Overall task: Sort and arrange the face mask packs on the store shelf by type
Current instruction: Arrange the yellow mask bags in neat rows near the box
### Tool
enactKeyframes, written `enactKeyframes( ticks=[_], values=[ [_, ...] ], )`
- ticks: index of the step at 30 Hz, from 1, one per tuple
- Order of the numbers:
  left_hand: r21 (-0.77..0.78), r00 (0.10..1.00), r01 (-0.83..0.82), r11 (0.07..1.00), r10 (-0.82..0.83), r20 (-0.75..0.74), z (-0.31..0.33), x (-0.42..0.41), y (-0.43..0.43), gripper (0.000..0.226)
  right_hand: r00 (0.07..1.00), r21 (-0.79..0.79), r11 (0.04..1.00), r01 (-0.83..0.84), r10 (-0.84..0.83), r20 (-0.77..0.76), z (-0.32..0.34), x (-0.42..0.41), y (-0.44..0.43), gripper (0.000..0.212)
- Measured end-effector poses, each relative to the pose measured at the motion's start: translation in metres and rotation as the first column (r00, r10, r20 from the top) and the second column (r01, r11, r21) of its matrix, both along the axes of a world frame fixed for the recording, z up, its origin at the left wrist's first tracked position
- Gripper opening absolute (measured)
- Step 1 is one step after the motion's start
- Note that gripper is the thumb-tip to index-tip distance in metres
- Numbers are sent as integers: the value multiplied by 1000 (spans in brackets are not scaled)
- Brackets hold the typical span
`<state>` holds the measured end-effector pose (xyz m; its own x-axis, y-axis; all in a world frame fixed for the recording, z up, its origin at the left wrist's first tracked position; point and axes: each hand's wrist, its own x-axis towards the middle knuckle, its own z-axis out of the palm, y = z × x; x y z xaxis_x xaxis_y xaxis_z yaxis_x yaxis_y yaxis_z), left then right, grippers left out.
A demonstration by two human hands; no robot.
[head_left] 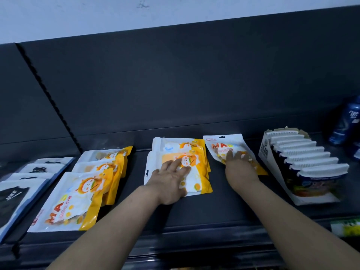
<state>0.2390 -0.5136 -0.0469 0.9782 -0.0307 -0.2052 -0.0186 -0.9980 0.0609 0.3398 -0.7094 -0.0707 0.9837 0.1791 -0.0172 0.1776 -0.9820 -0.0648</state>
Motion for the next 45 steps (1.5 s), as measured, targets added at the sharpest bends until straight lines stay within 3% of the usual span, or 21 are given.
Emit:
enactKeyframes(
  ticks=[5, 7, 8, 9, 11, 13, 15, 17, 19, 21, 23, 26, 31, 35, 41, 43, 45],
  values=[
    [-58, 999, 10, 998, -7, 39, 6, -4, 4, 77, 982, 446, 887, -120, 39, 187, 30, -13, -5, 57],
    [-293, 991, -57, 954, 91, 100, 8, -4, 10, 74, 962, 508, 835, -210, 84, 259, 40, -28, -3, 61],
    [-471, 965, -122, 874, 216, 150, 9, -4, 15, 70, 944, 524, 804, -280, 134, 300, 45, -36, 0, 62],
    [-638, 901, -179, 749, 385, 200, 12, -5, 21, 65, 917, 520, 771, -367, 207, 340, 48, -46, 2, 63],
    [-814, 669, -208, 543, 686, 286, 23, -7, 39, 50, 826, 462, 691, -555, 395, 402, 51, -67, 8, 65],
    [-827, 523, -194, 528, 769, 369, 33, -14, 58, 42, 690, 333, 612, -717, 557, 463, 38, -81, 12, 71],
    [-759, 583, -187, 624, 692, 425, 36, -21, 69, 38, 649, 230, 610, -759, 675, 351, 18, -87, 12, 69],
    [-687, 746, -154, 710, 540, 391, 30, -29, 69, 32, 685, 239, 646, -725, 714, 145, 5, -91, 10, 58],
    [-621, 882, -144, 771, 385, 274, 21, -37, 61, 35, 757, 416, 677, -607, 652, 44, 8, -97, 10, 44],
    [-441, 952, -86, 893, 204, 228, 14, -43, 51, 54, 861, 550, 686, -477, 490, 136, 12, -98, 16, 31],
    [-280, 972, -14, 960, 79, 222, 11, -48, 42, 73, 920, 516, 762, -392, 340, 197, 13, -97, 22, 39],
    [-166, 980, -17, 986, 50, 195, 9, -50, 33, 86, 957, 525, 814, -250, 292, 3, 10, -104, 28, 70],
    [-177, 995, -68, 982, 81, 65, 8, -53, 39, 94, 928, 490, 815, -308, 371, -34, 8, -114, 26, 76],
    [-315, 972, -109, 943, 168, 166, 9, -47, 41, 102, 964, 643, 752, -144, 254, -81, 11, -104, 27, 102],
    [-178, 994, -106, 978, 107, -5, 19, -20, 42, 122, 960, 648, 761, -17, 193, -202, 16, -78, 42, 118],
    [-157, 995, -96, 983, 100, 15, 25, -5, 39, 114, 952, 607, 791, -77, 240, -192, 17, -70, 44, 118],
    [-150, 997, -63, 987, 70, 43, 28, 10, 36, 98, 928, 488, 838, -245, 348, -132, 16, -68, 45, 116]
  ],
)
